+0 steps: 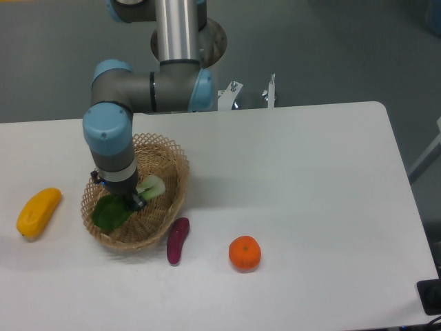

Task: Pick up the green vegetable from the basket
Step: 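Lift the gripped bok choy up out of the basket, then carry the bok choy away from the basket and hold it raised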

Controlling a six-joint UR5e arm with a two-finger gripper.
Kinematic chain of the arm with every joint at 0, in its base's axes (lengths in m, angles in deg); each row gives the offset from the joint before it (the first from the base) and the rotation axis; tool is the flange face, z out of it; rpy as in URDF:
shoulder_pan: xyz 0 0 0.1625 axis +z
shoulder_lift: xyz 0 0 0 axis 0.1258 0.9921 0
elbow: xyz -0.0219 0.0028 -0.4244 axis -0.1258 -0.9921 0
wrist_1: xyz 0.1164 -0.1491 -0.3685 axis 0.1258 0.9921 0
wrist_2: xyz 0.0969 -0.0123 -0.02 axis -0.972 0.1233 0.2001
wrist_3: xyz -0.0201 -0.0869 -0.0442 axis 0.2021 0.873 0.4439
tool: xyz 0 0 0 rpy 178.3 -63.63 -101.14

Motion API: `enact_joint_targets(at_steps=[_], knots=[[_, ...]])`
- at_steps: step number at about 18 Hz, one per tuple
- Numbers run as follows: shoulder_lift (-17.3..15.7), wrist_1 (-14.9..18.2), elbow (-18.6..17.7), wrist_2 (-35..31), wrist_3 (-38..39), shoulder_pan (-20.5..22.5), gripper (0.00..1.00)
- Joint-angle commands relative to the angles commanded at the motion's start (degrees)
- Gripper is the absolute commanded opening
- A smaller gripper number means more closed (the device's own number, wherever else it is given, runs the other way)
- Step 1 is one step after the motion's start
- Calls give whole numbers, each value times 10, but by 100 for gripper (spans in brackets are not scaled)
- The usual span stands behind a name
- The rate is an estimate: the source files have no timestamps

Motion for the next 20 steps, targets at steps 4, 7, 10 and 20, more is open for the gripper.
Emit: enact_joint_targets(at_steps=[4,7,10,20], knots=[[-9,2,18,1,4,41,7],[-23,18,24,0,0,78,7],[-33,40,36,-2,-2,123,7],[-26,59,70,-1,-168,286,7]])
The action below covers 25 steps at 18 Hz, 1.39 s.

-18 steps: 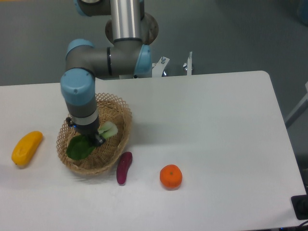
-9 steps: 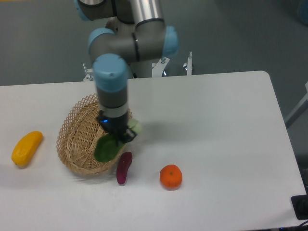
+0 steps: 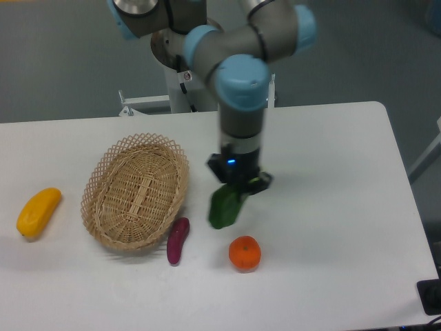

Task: Pick up the green vegetable from the basket
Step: 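Carry the bok choy away from the basket and hold it raised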

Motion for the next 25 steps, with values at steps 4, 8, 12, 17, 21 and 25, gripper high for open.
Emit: enact_joint_targets(at_steps=[4,8,12,17,21,25], knots=[[2,2,2,3,-79,52,7],[16,4,9,3,-148,89,7],[39,3,18,-3,-163,101,6],[66,63,75,-2,-185,109,9],[73,69,87,-4,-185,109,11],[81,84,101,-4,-186,110,12]])
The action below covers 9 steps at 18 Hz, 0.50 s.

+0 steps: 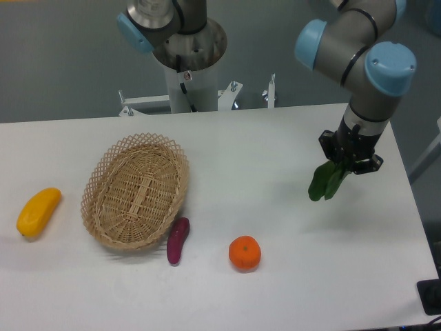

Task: Pick up the green vegetable from the basket
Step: 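Carry the bok choy away from the basket and hold it raised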

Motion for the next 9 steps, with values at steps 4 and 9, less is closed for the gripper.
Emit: enact_joint_targets(at_steps=[4,9], knots=[[2,1,4,-4,0,-1,12],[2,-1,3,-6,3,-2,12]])
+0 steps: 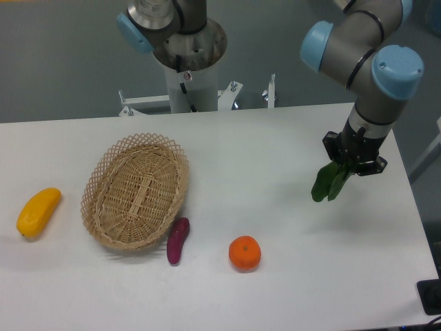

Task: Pick up the green vegetable from the basket
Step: 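Carry the bok choy away from the basket and hold it raised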

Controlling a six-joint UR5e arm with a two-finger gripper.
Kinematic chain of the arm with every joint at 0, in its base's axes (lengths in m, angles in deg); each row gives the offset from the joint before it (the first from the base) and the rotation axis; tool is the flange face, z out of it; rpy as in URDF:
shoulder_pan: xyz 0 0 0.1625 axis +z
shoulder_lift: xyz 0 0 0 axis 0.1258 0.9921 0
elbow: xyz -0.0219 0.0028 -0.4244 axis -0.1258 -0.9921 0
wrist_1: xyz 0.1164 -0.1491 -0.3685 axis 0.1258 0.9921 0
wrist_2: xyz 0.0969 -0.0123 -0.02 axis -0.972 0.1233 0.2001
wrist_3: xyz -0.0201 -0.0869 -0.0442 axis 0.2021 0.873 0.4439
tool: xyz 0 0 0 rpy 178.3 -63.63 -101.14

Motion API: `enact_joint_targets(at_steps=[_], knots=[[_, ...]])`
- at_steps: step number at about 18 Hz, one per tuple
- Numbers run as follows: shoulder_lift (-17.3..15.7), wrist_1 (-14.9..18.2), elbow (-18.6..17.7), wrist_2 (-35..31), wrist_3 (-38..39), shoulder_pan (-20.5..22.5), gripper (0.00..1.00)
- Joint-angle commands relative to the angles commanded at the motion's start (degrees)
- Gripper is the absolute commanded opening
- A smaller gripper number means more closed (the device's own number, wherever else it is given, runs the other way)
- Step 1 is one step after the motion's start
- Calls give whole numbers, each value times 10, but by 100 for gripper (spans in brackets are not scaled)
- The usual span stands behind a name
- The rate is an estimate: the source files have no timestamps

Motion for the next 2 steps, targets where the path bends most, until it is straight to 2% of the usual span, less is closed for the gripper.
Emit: enact_joint_targets(at_steps=[2], knots=[[0,-1,-1,0,1,0,12]])
